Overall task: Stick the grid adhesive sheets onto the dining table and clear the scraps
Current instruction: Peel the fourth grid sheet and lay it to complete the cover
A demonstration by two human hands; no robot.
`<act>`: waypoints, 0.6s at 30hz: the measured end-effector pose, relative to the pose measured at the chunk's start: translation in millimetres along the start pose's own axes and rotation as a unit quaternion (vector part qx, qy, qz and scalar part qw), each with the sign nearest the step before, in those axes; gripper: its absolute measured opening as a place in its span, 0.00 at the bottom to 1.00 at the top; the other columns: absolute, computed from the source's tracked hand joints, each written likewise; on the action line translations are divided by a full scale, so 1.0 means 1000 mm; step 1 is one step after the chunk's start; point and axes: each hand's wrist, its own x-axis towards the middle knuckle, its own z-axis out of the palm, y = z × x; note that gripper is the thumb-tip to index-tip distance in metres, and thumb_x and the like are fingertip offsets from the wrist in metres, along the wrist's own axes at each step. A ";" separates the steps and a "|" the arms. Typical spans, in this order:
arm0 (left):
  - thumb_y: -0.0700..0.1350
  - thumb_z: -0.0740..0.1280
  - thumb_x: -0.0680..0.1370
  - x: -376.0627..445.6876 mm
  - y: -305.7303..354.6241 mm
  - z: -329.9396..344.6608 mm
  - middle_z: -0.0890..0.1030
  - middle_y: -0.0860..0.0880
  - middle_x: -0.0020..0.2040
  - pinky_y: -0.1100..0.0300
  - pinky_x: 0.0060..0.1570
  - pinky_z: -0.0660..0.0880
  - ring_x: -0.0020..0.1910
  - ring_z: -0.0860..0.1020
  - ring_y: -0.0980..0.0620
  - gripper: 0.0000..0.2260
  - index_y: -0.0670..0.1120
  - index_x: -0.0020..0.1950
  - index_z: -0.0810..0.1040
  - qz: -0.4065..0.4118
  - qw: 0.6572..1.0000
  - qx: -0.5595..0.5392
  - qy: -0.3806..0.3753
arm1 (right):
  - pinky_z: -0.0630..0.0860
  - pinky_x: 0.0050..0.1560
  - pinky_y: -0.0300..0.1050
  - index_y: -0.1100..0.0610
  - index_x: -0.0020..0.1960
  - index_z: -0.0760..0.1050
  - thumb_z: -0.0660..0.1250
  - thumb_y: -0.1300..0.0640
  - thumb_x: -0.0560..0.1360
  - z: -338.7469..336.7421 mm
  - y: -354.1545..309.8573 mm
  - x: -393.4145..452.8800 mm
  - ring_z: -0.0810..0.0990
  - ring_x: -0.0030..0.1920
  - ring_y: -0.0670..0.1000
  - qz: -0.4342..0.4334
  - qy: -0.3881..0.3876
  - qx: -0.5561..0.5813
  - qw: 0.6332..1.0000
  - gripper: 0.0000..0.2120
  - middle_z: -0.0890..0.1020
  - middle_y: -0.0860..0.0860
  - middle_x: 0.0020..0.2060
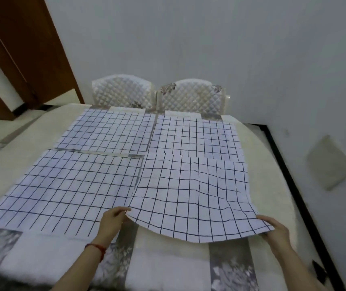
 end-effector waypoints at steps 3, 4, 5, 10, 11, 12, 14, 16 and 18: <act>0.39 0.65 0.74 0.003 -0.009 0.007 0.80 0.45 0.36 0.55 0.41 0.72 0.38 0.75 0.45 0.10 0.48 0.35 0.82 -0.071 0.997 -0.008 0.015 | 0.80 0.30 0.36 0.59 0.37 0.80 0.60 0.74 0.71 -0.002 0.003 0.000 0.78 0.41 0.54 0.046 0.025 0.028 0.998 0.15 0.82 0.56 0.41; 0.39 0.67 0.72 0.003 -0.010 0.009 0.78 0.45 0.35 0.56 0.39 0.71 0.37 0.74 0.46 0.09 0.47 0.33 0.82 -0.098 0.995 -0.028 0.022 | 0.80 0.33 0.40 0.58 0.38 0.80 0.60 0.70 0.72 -0.003 0.005 0.001 0.78 0.43 0.56 0.064 0.035 0.032 0.997 0.13 0.81 0.57 0.44; 0.40 0.68 0.71 0.002 -0.010 0.012 0.77 0.45 0.33 0.56 0.36 0.69 0.35 0.72 0.47 0.09 0.46 0.31 0.81 -0.120 0.991 -0.041 0.032 | 0.78 0.38 0.44 0.58 0.39 0.80 0.59 0.66 0.73 -0.005 0.006 0.002 0.78 0.46 0.58 0.080 0.042 0.037 0.995 0.12 0.80 0.58 0.47; 0.43 0.69 0.74 -0.009 -0.019 0.021 0.80 0.46 0.40 0.59 0.45 0.70 0.42 0.76 0.49 0.05 0.46 0.38 0.80 -0.069 0.996 0.046 0.030 | 0.75 0.55 0.57 0.63 0.54 0.77 0.67 0.60 0.74 -0.003 0.019 0.005 0.78 0.52 0.62 0.100 0.071 -0.041 0.992 0.11 0.79 0.62 0.54; 0.40 0.69 0.73 -0.010 -0.021 0.023 0.81 0.45 0.42 0.58 0.47 0.71 0.44 0.76 0.48 0.03 0.45 0.40 0.81 -0.063 0.996 0.058 0.030 | 0.74 0.59 0.56 0.65 0.56 0.77 0.68 0.64 0.72 -0.001 0.021 0.004 0.78 0.53 0.61 0.087 0.073 -0.069 0.991 0.13 0.79 0.64 0.56; 0.38 0.69 0.73 -0.011 -0.023 0.025 0.81 0.44 0.44 0.57 0.49 0.72 0.45 0.77 0.48 0.03 0.43 0.42 0.81 -0.062 0.996 0.063 0.033 | 0.73 0.59 0.55 0.66 0.57 0.77 0.69 0.67 0.71 0.001 0.022 0.003 0.77 0.53 0.60 0.079 0.076 -0.088 0.990 0.14 0.79 0.64 0.56; 0.36 0.68 0.73 -0.012 -0.025 0.028 0.81 0.42 0.47 0.57 0.52 0.72 0.47 0.76 0.47 0.05 0.40 0.46 0.82 -0.065 0.995 0.069 0.043 | 0.72 0.56 0.53 0.65 0.55 0.78 0.68 0.69 0.70 0.007 0.022 -0.002 0.78 0.53 0.61 0.074 0.091 -0.114 0.987 0.13 0.79 0.65 0.55; 0.36 0.68 0.73 -0.012 -0.026 0.030 0.82 0.41 0.49 0.56 0.54 0.72 0.48 0.77 0.46 0.06 0.40 0.48 0.82 -0.068 0.993 0.077 0.055 | 0.72 0.54 0.50 0.65 0.53 0.78 0.68 0.69 0.71 0.010 0.021 -0.004 0.78 0.52 0.62 0.060 0.109 -0.154 0.980 0.11 0.80 0.64 0.53; 0.36 0.68 0.73 -0.013 -0.027 0.030 0.83 0.40 0.50 0.56 0.53 0.72 0.48 0.77 0.46 0.05 0.40 0.47 0.82 -0.067 0.992 0.086 0.067 | 0.72 0.55 0.50 0.65 0.54 0.78 0.67 0.68 0.72 0.012 0.020 -0.004 0.77 0.52 0.63 0.045 0.115 -0.193 0.973 0.11 0.80 0.64 0.53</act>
